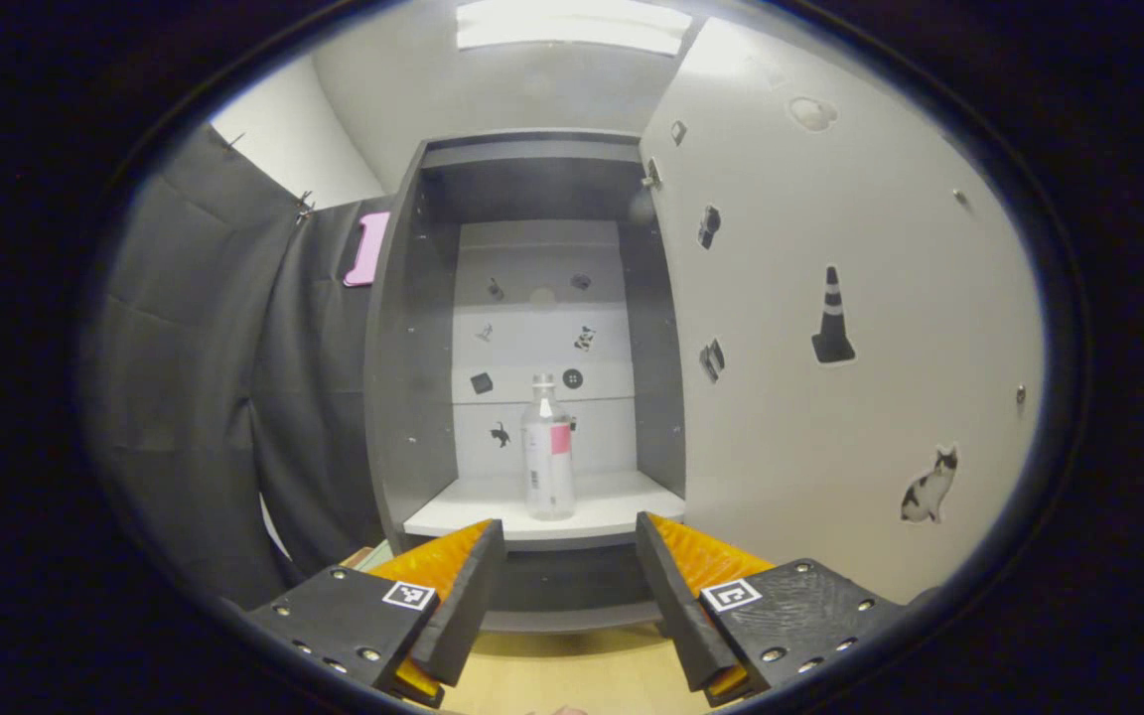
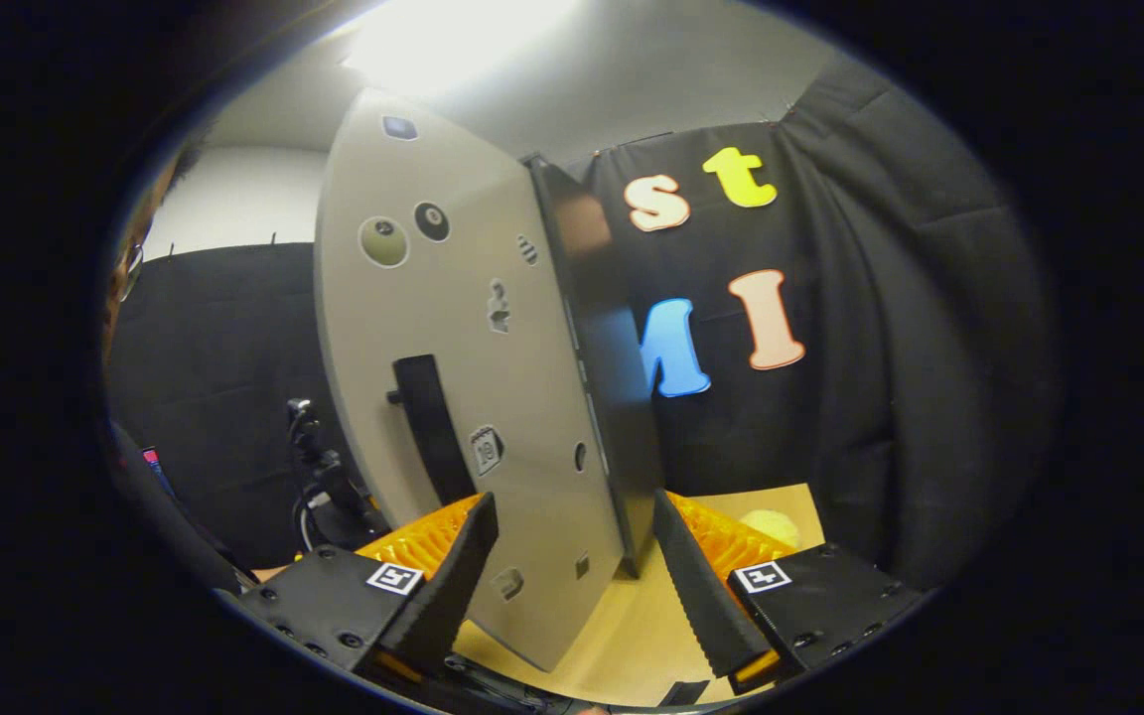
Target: Open the cabinet door with the right hand, grasp the bottle in the cabinet with the left hand and place it on the coaster, then close the cabinet door with the right hand.
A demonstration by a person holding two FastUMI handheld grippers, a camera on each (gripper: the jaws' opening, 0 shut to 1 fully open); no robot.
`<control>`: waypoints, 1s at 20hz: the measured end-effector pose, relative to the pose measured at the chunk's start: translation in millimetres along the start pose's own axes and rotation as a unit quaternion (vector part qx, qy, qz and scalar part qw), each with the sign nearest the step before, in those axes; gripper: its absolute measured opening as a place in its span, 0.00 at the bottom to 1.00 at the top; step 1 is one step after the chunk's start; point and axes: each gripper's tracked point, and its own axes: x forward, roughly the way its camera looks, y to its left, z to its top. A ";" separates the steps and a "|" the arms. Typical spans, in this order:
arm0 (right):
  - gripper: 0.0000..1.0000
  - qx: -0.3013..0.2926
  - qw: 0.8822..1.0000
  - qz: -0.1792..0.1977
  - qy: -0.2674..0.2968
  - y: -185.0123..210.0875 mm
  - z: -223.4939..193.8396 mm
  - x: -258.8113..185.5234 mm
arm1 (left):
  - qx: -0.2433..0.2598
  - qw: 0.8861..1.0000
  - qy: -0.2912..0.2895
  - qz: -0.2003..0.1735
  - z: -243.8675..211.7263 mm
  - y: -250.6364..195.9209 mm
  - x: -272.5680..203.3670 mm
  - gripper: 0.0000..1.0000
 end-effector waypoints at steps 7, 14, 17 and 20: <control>0.98 0.016 0.989 -0.142 -0.041 -62.8 -4.4 15.6 | -0.020 1.000 0.006 -0.009 12.5 38.0 80.1 0.82; 0.98 -0.001 0.975 -0.222 -0.024 -94.1 -19.3 33.1 | 0.012 0.998 0.007 -0.061 12.3 36.8 175.2 0.80; 0.98 -0.002 0.968 -0.249 -0.020 -99.4 -22.8 35.6 | 0.018 0.997 0.018 -0.077 -2.9 32.0 207.8 0.80; 0.98 -0.001 0.962 -0.271 -0.019 -103.2 -25.5 38.9 | 0.017 0.996 0.036 -0.074 -24.0 38.1 237.1 0.80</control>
